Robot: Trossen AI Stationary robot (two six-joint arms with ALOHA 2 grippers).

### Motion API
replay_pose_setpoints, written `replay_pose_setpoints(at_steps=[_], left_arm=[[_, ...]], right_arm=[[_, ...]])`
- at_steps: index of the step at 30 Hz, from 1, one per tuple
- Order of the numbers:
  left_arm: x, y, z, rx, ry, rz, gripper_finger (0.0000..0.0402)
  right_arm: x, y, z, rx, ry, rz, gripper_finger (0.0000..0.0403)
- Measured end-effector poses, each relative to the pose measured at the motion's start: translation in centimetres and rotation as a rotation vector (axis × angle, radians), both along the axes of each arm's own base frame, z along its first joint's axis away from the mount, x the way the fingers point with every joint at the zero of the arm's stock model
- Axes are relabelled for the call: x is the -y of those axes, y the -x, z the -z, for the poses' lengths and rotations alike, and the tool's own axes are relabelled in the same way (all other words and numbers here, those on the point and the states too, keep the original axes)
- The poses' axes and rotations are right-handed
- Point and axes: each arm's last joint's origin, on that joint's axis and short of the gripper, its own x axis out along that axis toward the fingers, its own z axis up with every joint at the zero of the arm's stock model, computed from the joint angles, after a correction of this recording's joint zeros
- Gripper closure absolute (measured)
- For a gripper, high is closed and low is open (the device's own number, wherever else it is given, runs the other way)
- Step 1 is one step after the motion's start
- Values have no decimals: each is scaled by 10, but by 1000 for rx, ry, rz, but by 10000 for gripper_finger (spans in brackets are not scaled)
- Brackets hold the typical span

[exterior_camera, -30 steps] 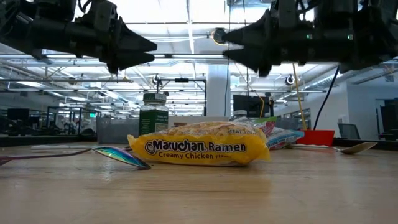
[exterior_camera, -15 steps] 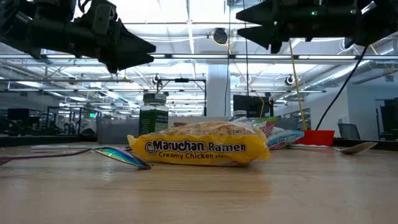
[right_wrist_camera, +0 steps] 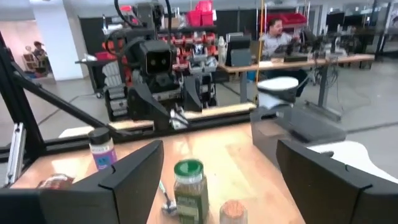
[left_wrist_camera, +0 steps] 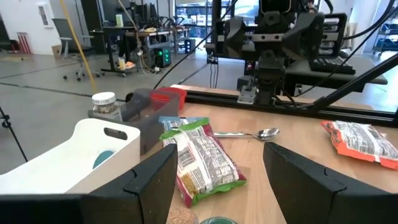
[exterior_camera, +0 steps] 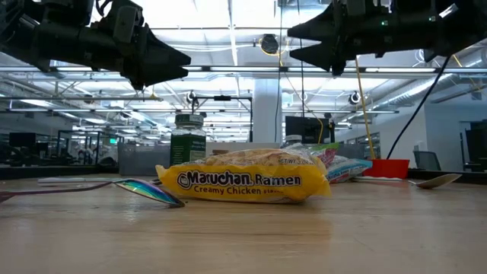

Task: Pick & Place Food Item
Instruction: Put the yellow noodle pack into the left black bin

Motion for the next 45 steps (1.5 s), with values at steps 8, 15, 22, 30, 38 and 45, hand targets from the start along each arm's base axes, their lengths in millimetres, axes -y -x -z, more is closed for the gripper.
replay_pose_setpoints(at_steps=[8, 15, 22, 30, 38, 45], left_arm=[[0, 0, 0, 3, 13, 0, 158], [1, 0, 0, 6, 22, 21, 158], [1, 0, 0, 11, 41, 29, 158], [2, 0, 0, 15, 64, 42, 158], [4, 0, 7, -35, 191, 108, 158], [6, 0, 12, -80, 303, 154, 158]], right_arm=[[-1, -1, 2, -11, -17, -32, 99], [-3, -1, 3, -18, -31, -104, 103], [-3, -1, 5, -27, -57, -108, 104], [-3, -1, 5, -31, -53, -108, 105], [-3, -1, 5, -37, -53, -108, 105], [-3, -1, 7, -54, -52, -107, 104]])
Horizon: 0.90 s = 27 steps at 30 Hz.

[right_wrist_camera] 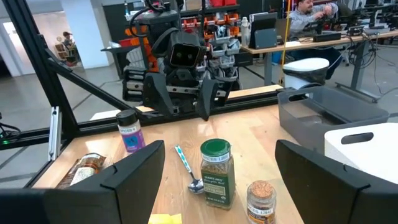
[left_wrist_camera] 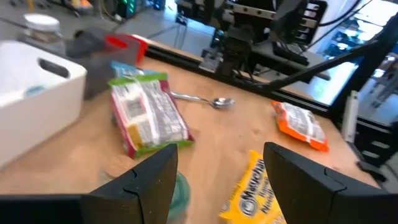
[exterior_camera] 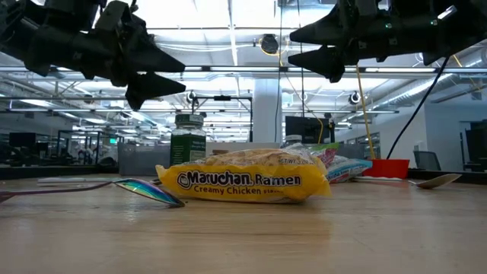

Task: Pick & Place Food Item
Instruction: Put the yellow noodle pack into the left black bin

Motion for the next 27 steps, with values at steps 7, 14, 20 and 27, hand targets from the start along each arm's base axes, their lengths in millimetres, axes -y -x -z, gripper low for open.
replay_pose_setpoints(at_steps=[7, 14, 20, 27], left_arm=[[8, -4, -7, 13, 38, 60, 158], [19, -22, -37, -25, 44, 152, 158], [21, -33, -58, -185, 153, 114, 158], [21, -31, -58, -307, 380, -6, 158]], right_arm=[[0, 0, 2, -19, 1, 0, 105], [0, 0, 3, -28, 2, 1, 108], [0, 0, 3, -35, 1, 0, 108], [0, 0, 6, -58, -24, 1, 109]])
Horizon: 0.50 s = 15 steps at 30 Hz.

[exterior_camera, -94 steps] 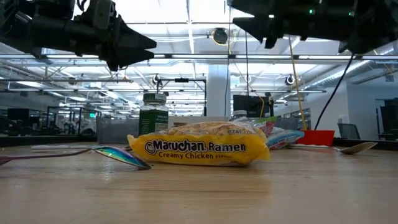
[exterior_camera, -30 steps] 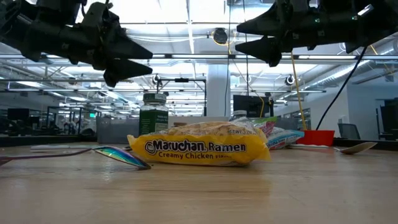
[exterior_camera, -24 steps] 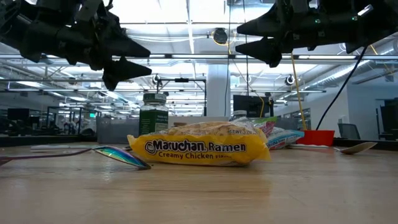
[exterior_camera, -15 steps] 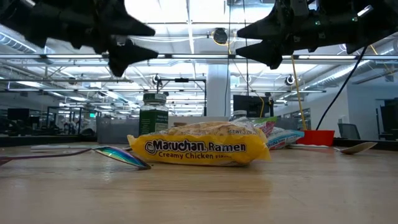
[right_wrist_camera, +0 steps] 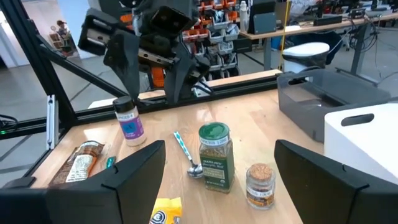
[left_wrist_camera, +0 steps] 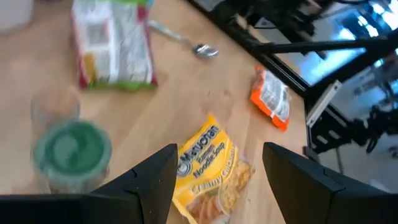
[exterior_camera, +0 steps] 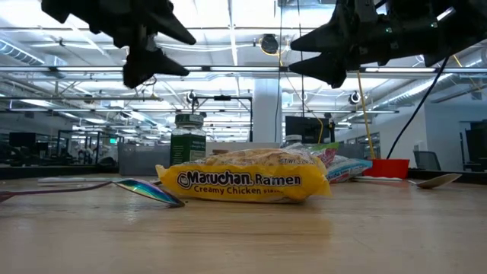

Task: Pick & Place Food Item
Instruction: Put the yellow noodle pack into the left black bin

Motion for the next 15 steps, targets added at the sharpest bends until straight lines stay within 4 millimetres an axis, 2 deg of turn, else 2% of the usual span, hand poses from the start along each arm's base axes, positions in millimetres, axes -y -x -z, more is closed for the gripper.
replay_pose_setpoints(at_steps=[8, 15], left_arm=[[10, 1, 10, -81, 130, -84, 158], [14, -12, 37, -181, 206, -177, 158]], right_arm=[[0, 0, 0, 1, -29, 2, 110], [0, 0, 0, 3, -29, 2, 110]])
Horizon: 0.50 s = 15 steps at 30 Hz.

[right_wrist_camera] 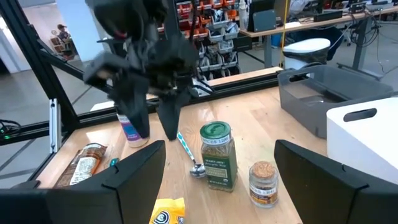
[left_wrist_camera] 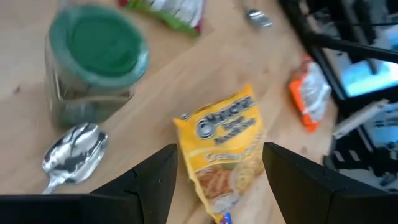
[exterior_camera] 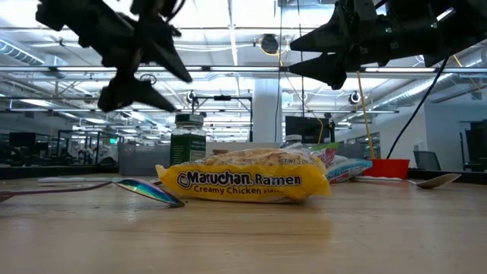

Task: Pick & Place Food Item
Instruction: Put the yellow noodle pack into the left black bin

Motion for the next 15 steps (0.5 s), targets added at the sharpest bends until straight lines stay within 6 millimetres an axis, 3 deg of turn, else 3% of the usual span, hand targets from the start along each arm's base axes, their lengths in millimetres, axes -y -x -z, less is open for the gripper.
replay_pose_setpoints(at_steps=[15], left_arm=[[7, -22, 38, -70, 89, 7, 158]], right_arm=[[0, 0, 0, -2, 0, 0, 110]])
